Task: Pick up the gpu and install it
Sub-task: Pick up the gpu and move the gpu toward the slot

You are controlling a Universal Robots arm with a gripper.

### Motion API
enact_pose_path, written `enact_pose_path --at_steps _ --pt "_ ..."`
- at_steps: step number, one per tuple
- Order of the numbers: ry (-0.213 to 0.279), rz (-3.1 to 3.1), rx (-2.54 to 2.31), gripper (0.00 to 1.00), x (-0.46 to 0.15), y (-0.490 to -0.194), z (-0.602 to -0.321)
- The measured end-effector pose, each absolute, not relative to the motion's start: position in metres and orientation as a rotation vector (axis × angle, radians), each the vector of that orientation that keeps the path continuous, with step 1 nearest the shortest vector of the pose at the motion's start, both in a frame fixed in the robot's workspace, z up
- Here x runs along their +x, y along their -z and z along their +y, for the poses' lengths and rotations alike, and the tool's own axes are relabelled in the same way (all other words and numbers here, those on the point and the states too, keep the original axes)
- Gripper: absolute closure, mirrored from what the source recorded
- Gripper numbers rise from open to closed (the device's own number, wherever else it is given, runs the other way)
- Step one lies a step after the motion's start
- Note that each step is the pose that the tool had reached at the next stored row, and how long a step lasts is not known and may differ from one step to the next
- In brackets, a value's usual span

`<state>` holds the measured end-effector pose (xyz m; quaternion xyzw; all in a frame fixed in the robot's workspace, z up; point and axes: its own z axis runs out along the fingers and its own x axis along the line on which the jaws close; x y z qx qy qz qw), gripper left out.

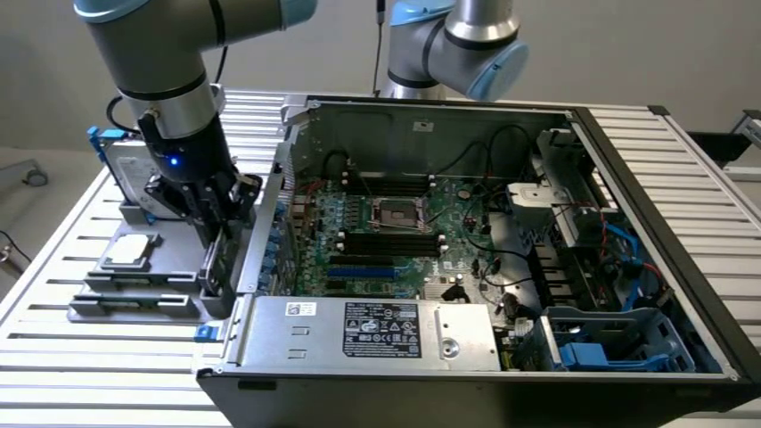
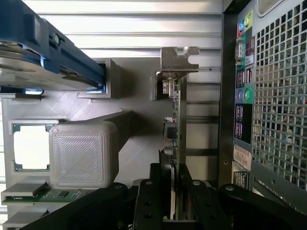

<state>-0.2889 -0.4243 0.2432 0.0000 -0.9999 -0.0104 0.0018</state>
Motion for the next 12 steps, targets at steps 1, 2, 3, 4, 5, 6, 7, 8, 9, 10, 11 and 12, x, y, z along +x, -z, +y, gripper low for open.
enact_pose_path --at_steps 1,2,3,4,5,6,7,8,9,10,11,12 --pt "0.032 -3.138 0.0 0.74 -0.289 -0.245 -0.424" --pt "0.032 -3.138 0.0 0.74 -0.289 -0.247 -0.424" --pt "0.032 -3.138 0.0 0.74 -0.289 -0.249 -0.424" --pt "0.032 -3.138 0.0 0.74 -0.289 -0.253 -0.424" --pt "0.033 -3.138 0.0 0.74 -0.289 -0.257 -0.424" --pt "0.032 -3.138 0.0 0.74 -0.289 -0.262 -0.424" --pt "0.032 -3.138 0.0 0.74 -0.289 -0.266 -0.423" --pt "0.032 -3.138 0.0 0.74 -0.289 -0.271 -0.423" --pt "0.032 -3.138 0.0 0.74 -0.289 -0.275 -0.423" --pt "0.032 -3.138 0.0 0.74 -0.289 -0.28 -0.423" --pt "0.032 -3.138 0.0 0.74 -0.289 -0.284 -0.423" --pt "0.032 -3.138 0.0 0.74 -0.289 -0.289 -0.423"
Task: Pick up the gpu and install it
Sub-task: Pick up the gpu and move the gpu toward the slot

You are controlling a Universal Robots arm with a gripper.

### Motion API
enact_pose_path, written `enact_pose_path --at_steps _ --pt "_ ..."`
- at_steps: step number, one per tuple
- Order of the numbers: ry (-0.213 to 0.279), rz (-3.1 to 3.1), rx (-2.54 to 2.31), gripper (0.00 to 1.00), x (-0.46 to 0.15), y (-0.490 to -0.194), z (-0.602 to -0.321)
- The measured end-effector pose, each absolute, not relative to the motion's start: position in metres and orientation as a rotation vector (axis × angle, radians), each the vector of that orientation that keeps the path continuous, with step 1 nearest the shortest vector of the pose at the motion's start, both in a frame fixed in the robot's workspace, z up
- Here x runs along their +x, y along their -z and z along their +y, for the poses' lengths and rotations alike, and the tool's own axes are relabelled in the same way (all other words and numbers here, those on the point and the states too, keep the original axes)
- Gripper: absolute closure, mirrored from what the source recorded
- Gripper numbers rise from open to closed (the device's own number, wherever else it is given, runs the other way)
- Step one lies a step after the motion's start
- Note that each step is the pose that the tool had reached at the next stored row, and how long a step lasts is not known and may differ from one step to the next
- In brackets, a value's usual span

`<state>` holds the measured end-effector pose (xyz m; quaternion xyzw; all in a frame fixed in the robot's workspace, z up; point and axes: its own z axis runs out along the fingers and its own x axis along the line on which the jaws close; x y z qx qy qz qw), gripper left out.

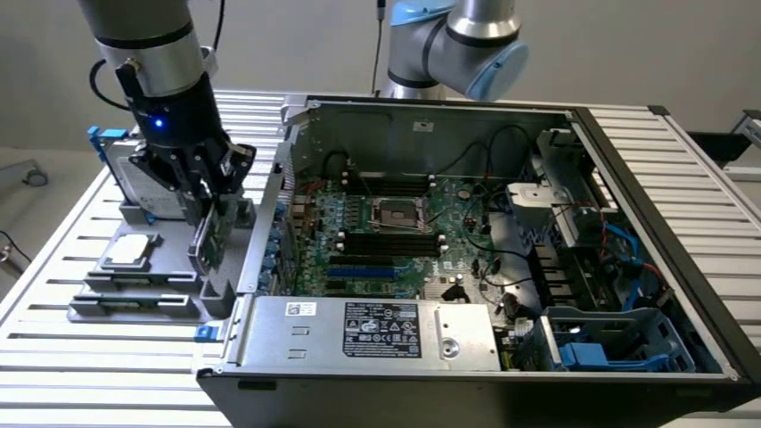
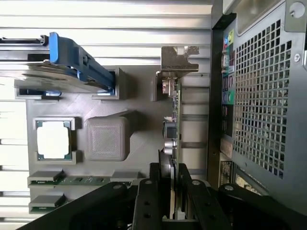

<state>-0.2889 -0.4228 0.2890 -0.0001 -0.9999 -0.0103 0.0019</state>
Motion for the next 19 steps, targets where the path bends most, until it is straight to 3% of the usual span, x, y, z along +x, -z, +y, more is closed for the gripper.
enact_pose_path --at_steps 19 --pt "0.032 -3.133 0.0 0.74 -0.271 -0.375 -0.422"
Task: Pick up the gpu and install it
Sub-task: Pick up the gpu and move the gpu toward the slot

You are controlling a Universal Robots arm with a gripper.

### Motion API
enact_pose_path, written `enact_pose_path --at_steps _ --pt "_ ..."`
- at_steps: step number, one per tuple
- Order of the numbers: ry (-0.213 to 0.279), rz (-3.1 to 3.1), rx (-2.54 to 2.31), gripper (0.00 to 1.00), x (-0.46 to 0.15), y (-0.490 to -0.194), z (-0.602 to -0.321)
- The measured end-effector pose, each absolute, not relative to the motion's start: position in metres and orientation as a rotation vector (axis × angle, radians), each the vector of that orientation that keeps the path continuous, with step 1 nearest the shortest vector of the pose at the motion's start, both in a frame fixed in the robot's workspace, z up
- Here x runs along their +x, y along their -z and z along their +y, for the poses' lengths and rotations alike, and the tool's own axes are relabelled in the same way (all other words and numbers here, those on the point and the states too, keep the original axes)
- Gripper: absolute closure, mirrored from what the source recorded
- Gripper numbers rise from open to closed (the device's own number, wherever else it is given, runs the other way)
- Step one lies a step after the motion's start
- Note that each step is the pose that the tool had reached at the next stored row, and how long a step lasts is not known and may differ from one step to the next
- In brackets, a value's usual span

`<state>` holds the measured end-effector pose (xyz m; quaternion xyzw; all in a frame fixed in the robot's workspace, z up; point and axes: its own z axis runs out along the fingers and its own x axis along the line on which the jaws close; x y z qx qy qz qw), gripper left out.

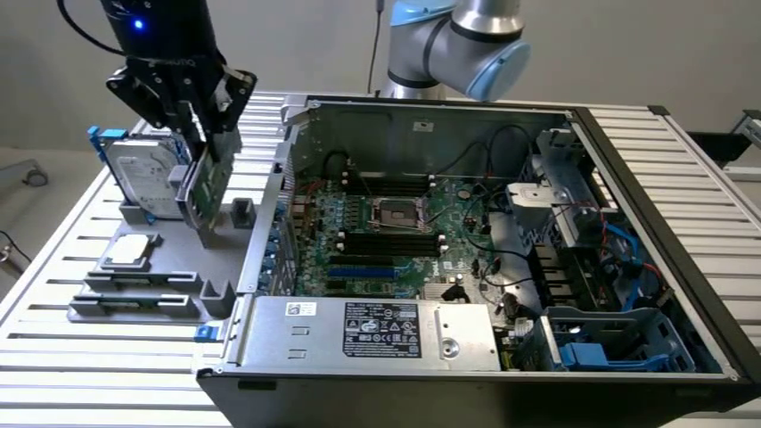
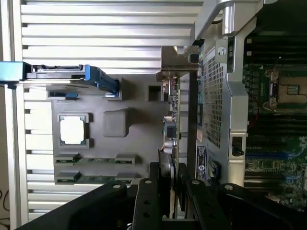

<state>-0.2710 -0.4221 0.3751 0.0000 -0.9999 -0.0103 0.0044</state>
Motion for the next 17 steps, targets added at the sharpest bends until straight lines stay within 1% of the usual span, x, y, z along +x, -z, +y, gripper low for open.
enact_pose_path --at_steps 10,17 --pt "0.032 -3.116 0.0 0.74 -0.232 -0.42 -0.422" --pt "0.032 -3.096 0.0 0.74 -0.201 -0.438 -0.422"
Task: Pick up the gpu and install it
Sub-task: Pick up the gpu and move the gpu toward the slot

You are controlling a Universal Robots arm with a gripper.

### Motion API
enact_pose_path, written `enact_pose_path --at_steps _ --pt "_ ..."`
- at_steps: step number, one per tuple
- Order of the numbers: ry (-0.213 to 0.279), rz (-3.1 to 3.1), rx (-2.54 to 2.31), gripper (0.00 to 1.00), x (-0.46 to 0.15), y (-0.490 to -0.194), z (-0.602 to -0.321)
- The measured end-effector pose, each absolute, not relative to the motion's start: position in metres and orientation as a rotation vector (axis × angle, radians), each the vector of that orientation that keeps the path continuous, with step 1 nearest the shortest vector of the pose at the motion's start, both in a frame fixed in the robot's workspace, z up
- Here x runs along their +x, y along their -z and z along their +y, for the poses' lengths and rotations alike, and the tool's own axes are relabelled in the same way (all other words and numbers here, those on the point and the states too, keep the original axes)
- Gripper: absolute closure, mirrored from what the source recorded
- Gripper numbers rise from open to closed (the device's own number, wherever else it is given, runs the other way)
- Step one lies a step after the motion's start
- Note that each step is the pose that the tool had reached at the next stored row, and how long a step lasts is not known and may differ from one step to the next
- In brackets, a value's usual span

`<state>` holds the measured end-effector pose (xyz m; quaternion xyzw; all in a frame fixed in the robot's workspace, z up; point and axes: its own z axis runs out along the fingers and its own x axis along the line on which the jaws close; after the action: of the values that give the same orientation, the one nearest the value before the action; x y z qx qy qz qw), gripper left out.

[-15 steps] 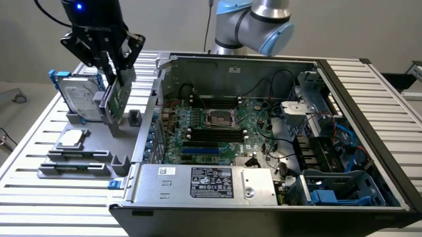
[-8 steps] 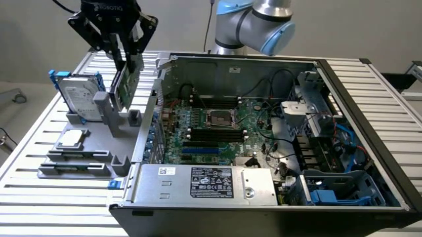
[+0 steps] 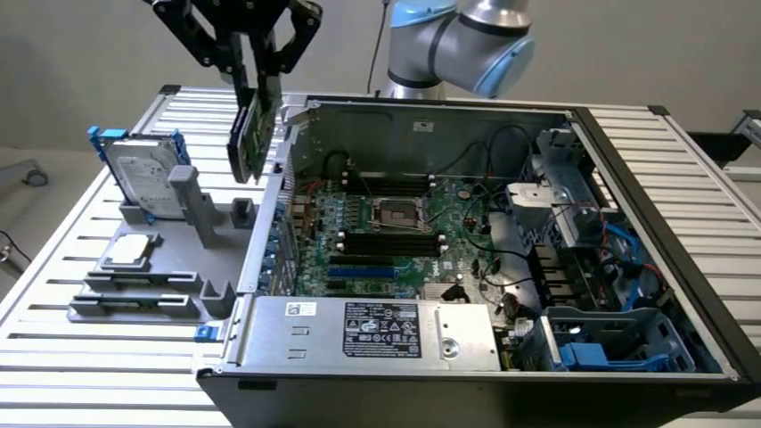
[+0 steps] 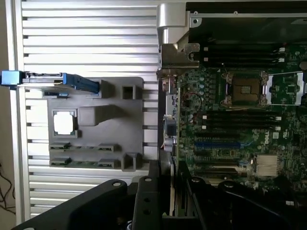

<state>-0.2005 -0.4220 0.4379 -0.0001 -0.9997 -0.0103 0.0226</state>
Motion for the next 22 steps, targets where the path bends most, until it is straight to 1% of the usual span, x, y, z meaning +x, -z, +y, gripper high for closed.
enact_pose_path --at_steps 14,22 --pt "0.032 -3.089 0.0 0.74 -0.137 -0.438 -0.422" --pt "0.023 -3.089 0.0 0.74 -0.101 -0.428 -0.422"
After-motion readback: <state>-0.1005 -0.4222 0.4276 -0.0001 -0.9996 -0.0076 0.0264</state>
